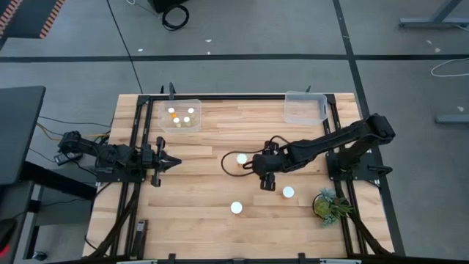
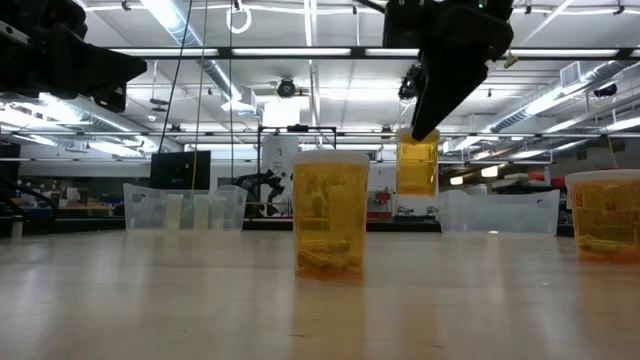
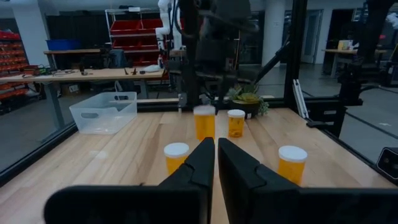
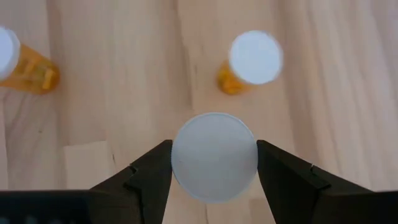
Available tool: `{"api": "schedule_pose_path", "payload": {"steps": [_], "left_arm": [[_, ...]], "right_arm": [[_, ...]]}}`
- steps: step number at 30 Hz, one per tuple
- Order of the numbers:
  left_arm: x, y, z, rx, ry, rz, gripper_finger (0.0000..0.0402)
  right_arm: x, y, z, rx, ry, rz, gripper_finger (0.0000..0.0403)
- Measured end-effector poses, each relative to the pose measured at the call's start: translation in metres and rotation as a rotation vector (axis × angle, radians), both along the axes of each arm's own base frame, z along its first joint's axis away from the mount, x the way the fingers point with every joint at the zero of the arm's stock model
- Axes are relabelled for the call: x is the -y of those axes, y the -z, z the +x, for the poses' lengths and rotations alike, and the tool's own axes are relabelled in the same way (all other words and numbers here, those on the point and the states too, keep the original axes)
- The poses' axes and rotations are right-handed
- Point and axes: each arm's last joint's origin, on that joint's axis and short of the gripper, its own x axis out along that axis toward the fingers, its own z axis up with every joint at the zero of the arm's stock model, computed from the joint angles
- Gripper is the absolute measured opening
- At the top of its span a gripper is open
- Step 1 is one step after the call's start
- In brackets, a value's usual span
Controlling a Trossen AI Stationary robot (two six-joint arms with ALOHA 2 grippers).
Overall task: Pick and place medicine bottles into bin by pill shape (circle, oval)
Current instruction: Put the orange capsule bottle into the right transparent bin
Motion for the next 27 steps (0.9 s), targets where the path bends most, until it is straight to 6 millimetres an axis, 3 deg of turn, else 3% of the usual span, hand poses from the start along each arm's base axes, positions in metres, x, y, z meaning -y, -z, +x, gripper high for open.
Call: {"api": "schedule_pose_path", "payload": {"steps": [10, 27], "left_arm": [[0.0, 0.0, 0.0, 0.0, 0.0, 0.0, 0.0035], [0.0, 0.0, 0.0, 0.0, 0.0, 0.0, 0.0033]], "right_arm": [[0.036, -0.033, -0.02, 0.056, 0.111, -0.036, 0.0225], [0.12, -0.045, -0.038, 0.025, 0.299, -0.101, 0.0225]]}}
